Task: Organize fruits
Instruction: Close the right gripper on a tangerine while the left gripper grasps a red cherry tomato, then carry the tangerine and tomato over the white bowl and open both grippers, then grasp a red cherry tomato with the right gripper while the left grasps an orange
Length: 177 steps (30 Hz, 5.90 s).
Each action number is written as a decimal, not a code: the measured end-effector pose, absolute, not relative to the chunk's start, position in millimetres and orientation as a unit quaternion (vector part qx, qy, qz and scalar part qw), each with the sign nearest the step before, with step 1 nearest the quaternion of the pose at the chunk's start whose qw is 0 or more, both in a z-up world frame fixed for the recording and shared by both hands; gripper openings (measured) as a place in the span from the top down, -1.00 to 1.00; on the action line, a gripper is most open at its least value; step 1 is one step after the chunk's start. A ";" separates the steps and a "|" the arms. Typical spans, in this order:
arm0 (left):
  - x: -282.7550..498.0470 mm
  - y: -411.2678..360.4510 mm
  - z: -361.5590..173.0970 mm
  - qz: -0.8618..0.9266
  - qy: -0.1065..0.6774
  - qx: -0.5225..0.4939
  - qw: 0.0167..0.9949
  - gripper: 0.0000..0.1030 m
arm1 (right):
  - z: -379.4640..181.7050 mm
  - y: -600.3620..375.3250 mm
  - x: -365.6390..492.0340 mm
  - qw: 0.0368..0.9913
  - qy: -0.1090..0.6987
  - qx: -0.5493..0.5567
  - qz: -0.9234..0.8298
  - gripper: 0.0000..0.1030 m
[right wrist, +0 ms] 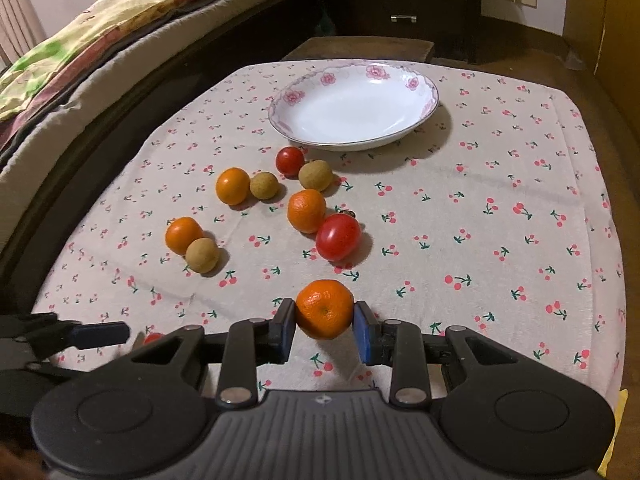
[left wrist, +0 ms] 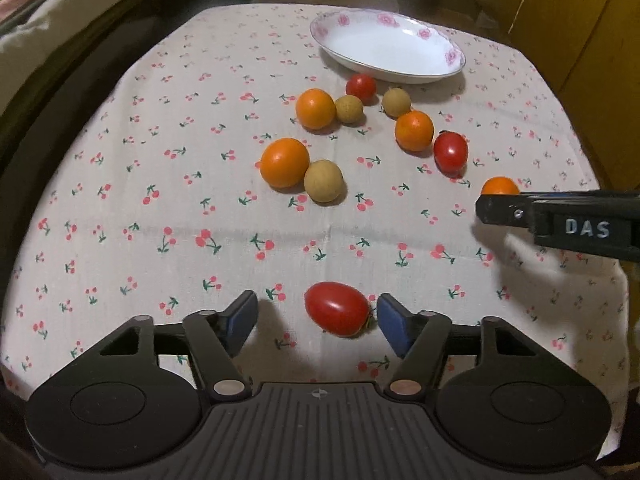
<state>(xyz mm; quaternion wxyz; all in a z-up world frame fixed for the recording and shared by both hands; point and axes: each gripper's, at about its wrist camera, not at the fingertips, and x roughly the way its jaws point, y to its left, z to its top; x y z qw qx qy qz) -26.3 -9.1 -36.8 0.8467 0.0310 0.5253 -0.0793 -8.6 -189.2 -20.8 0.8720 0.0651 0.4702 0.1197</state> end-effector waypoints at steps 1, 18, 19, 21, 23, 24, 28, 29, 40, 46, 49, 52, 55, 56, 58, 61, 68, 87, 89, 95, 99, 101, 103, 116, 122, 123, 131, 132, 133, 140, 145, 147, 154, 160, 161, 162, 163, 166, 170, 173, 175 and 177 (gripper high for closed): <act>-25.5 -9.9 -38.0 -0.074 0.524 0.034 0.848 -0.31 | -19.7 -188.8 -9.7 0.872 0.469 0.065 0.121 0.38; -12.7 -8.0 -36.9 -0.043 0.525 0.017 0.850 0.16 | -16.1 -192.1 -26.6 0.871 0.469 0.065 0.133 0.38; -11.9 -8.2 -37.8 -0.045 0.528 0.014 0.848 0.18 | -15.3 -192.3 -27.9 0.871 0.469 0.065 0.133 0.38; -13.1 -11.6 -39.1 -0.046 0.528 0.024 0.848 0.18 | -14.1 -192.9 -30.0 0.872 0.466 0.064 0.133 0.38; -15.1 -15.1 -39.4 -0.047 0.524 0.034 0.850 0.19 | -12.2 -194.5 -30.7 0.874 0.464 0.064 0.130 0.38; -15.9 -15.6 -39.7 -0.048 0.521 0.035 0.851 0.19 | -11.4 -194.9 -30.8 0.875 0.462 0.064 0.129 0.38; -15.6 -14.2 -39.9 -0.048 0.518 0.032 0.854 0.20 | -9.5 -193.2 -31.0 0.877 0.460 0.059 0.126 0.38; -15.7 -13.8 -39.4 -0.046 0.517 0.033 0.854 0.20 | -8.6 -191.9 -31.2 0.877 0.459 0.057 0.127 0.38; -12.3 -23.8 -16.4 -0.073 0.491 0.023 0.868 0.20 | 9.5 -195.8 -22.6 0.887 0.443 0.058 0.115 0.38; 12.6 -22.9 -14.9 -0.090 0.491 -0.007 0.867 0.20 | 12.2 -201.0 -2.8 0.889 0.444 0.068 0.095 0.38; 24.7 -22.4 -8.9 -0.095 0.482 -0.015 0.871 0.20 | 10.5 -201.7 10.6 0.885 0.450 0.072 0.091 0.38; 37.3 -23.2 -2.4 -0.100 0.474 -0.022 0.874 0.20 | 13.0 -203.6 23.4 0.887 0.449 0.068 0.085 0.38; 53.3 -27.4 2.7 -0.106 0.469 -0.025 0.877 0.20 | 17.2 -207.6 37.1 0.888 0.447 0.069 0.081 0.38; 59.5 -29.2 4.6 -0.108 0.467 -0.026 0.877 0.20 | 18.5 -208.8 42.1 0.888 0.447 0.069 0.079 0.38; 70.1 -32.3 7.1 -0.111 0.464 -0.026 0.878 0.20 | 20.0 -210.6 52.3 0.888 0.447 0.071 0.077 0.38; 88.1 -36.6 10.6 -0.110 0.460 -0.027 0.881 0.19 | 20.6 -211.2 68.8 0.888 0.448 0.070 0.075 0.38; 129.6 -45.7 11.3 -0.107 0.454 -0.030 0.884 0.19 | 20.7 -209.2 105.6 0.889 0.447 0.063 0.078 0.38; 181.7 -64.0 -15.3 -0.103 0.478 -0.018 0.872 0.19 | -9.4 -216.0 168.2 0.874 0.473 0.070 0.086 0.38; 181.6 -65.4 -15.4 -0.103 0.479 -0.017 0.872 0.20 | -10.1 -215.7 169.4 0.873 0.475 0.067 0.089 0.38; 183.9 -64.4 -17.7 -0.101 0.484 -0.019 0.869 0.19 | -13.5 -216.5 171.0 0.871 0.479 0.068 0.083 0.37; 183.7 -63.0 -14.1 -0.103 0.480 -0.024 0.871 0.16 | -9.8 -218.6 170.3 0.874 0.473 0.074 0.082 0.37; 182.6 -61.8 -13.5 -0.103 0.478 -0.024 0.872 0.14 | -6.5 -219.4 169.2 0.876 0.468 0.076 0.082 0.37; 182.1 -59.9 -12.4 -0.102 0.478 -0.026 0.872 0.14 | -3.3 -219.3 168.3 0.878 0.465 0.078 0.083 0.37; 166.3 -43.9 3.0 -0.104 0.468 -0.040 0.877 0.02 | 11.4 -209.0 145.7 0.883 0.455 0.076 0.091 0.36; 154.9 -32.0 7.9 -0.101 0.465 -0.049 0.878 0.00 | 18.1 -203.0 131.0 0.884 0.451 0.072 0.096 0.35; 152.7 -30.0 8.2 -0.101 0.465 -0.050 0.878 0.00 | 18.8 -203.2 128.7 0.884 0.452 0.074 0.096 0.35; 132.2 -13.9 7.4 -0.099 0.472 -0.055 0.874 -0.08 | 16.3 -198.2 106.7 0.880 0.458 0.074 0.100 0.35; 129.3 -11.5 6.7 -0.098 0.472 -0.055 0.874 -0.09 | 15.1 -197.4 104.4 0.879 0.460 0.073 0.100 0.35; 126.6 -8.9 6.3 -0.096 0.473 -0.056 0.874 -0.10 | 14.1 -196.8 102.2 0.878 0.462 0.072 0.099 0.35; 105.2 9.7 2.7 -0.089 0.483 -0.065 0.869 -0.10 | 9.4 -191.4 85.6 0.873 0.472 0.072 0.104 0.34; 91.1 15.5 -1.3 -0.091 0.493 -0.063 0.863 -0.12 | 6.0 -186.2 75.8 0.869 0.478 0.071 0.108 0.33; 85.2 15.3 -3.9 -0.093 0.497 -0.058 0.861 -0.13 | 4.9 -185.1 72.7 0.867 0.481 0.070 0.109 0.32; 73.2 18.7 -12.5 -0.090 0.510 -0.046 0.854 -0.15 | 4.0 -182.7 62.7 0.863 0.487 0.075 0.116 0.26; 73.5 16.3 -20.1 -0.086 0.518 -0.034 0.851 -0.10 | 4.2 -181.7 59.4 0.861 0.489 0.075 0.120 0.25; 74.0 15.7 -22.1 -0.085 0.520 -0.031 0.849 -0.07 | 3.5 -181.0 59.2 0.861 0.489 0.075 0.121 0.25; 74.4 15.2 -24.2 -0.083 0.523 -0.029 0.848 -0.05 | 3.4 -180.4 58.8 0.860 0.489 0.074 0.122 0.24; 74.7 15.1 -25.9 -0.082 0.525 -0.028 0.846 -0.03 | 3.4 -179.7 58.5 0.860 0.490 0.073 0.123 0.24; 74.0 14.4 -29.3 -0.083 0.530 -0.025 0.843 0.00 | 1.8 -177.1 58.6 0.858 0.492 0.070 0.128 0.22; 74.7 15.7 -30.8 -0.083 0.531 -0.027 0.843 0.05 | -0.8 -177.7 59.3 0.856 0.495 0.068 0.128 0.21; 74.5 13.9 -30.3 -0.087 0.530 -0.025 0.843 0.17 | -3.9 -181.3 60.9 0.855 0.499 0.071 0.121 0.21; 72.9 11.1 -29.3 -0.087 0.527 -0.014 0.845 0.20 | -5.7 -184.0 62.4 0.855 0.501 0.073 0.116 0.20; 72.3 9.9 -28.5 -0.088 0.526 -0.010 0.846 0.21 | -6.6 -186.4 63.4 0.854 0.502 0.075 0.112 0.20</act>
